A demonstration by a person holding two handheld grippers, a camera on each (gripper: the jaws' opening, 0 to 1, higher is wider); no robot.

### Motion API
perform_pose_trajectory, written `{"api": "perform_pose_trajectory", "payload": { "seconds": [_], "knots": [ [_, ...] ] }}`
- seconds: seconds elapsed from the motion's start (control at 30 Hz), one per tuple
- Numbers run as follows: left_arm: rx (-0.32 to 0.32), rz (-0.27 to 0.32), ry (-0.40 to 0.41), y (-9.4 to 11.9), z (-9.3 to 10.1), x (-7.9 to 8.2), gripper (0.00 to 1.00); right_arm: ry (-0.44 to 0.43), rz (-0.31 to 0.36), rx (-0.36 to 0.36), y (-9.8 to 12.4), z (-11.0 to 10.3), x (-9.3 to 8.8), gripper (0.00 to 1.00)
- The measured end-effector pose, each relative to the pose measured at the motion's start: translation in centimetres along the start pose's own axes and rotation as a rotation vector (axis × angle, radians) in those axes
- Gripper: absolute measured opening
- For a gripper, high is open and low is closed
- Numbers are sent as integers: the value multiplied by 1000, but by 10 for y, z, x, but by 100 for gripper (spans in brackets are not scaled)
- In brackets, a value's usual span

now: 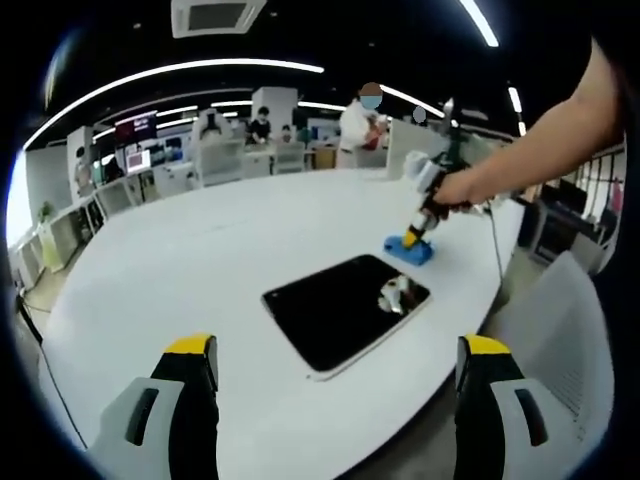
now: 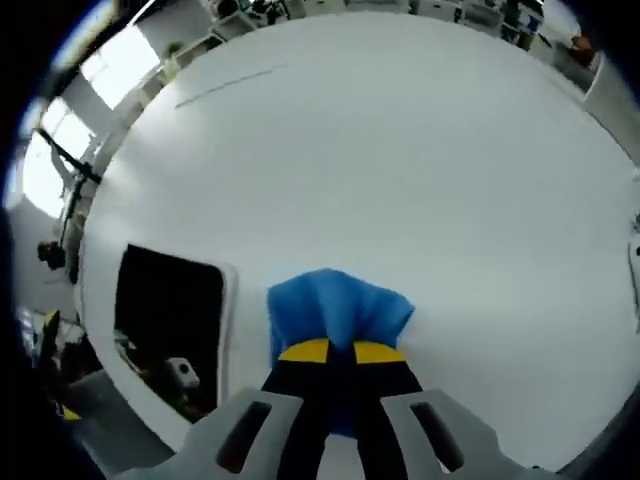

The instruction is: Wipe the mirror surface with the cleaning cloth until all visible marks leave the cleaned area.

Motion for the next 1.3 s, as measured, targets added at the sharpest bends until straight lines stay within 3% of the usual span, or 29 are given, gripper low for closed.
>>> {"api": "perform_pose_trajectory", "payload": {
  "seconds": [0.07,0.17,0.23,0.3,0.43,0.5,0.53,0.73,0.83,1.07,1.3],
  "knots": [
    [-7,-4,-5,0,1,-1,100,-30,4,38,2,3,1,1],
    [-8,-4,-11,0,2,-2,100,36,-4,4,8,8,4,1],
    [-9,-2,-9,-1,1,-2,100,47,63,20,12,8,13,1],
    [-4,-3,-10,-1,-1,-3,100,-33,31,31,15,5,8,1],
    [1,-5,-28,-2,-1,-4,100,33,70,67,16,-4,15,1],
    [4,-3,-28,-3,-1,-4,100,-2,44,90,14,-9,14,1],
    [5,-9,-28,-3,-1,-5,100,-69,21,104,14,-13,10,1],
    [0,-9,-34,-2,1,-5,100,-98,32,120,12,-15,11,1],
    [14,-7,-37,-1,-1,-5,100,-155,28,157,10,-25,12,1],
    [-3,-23,-50,-2,3,-8,100,-152,49,197,13,-48,17,1],
    [-5,-14,-55,-1,4,-7,100,-154,19,206,-5,-65,13,1]
  ]
}}
Point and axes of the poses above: the point that each gripper's makers call its tool centre point, and the gripper's own axes: y roughly backward along the fingers, z roughly to its right, x roughly out of its top, the point moved 4 cm from there along y, roughly backward along the fingers, and after that the axes turned 12 degrees about x, right-handed, at the moved point
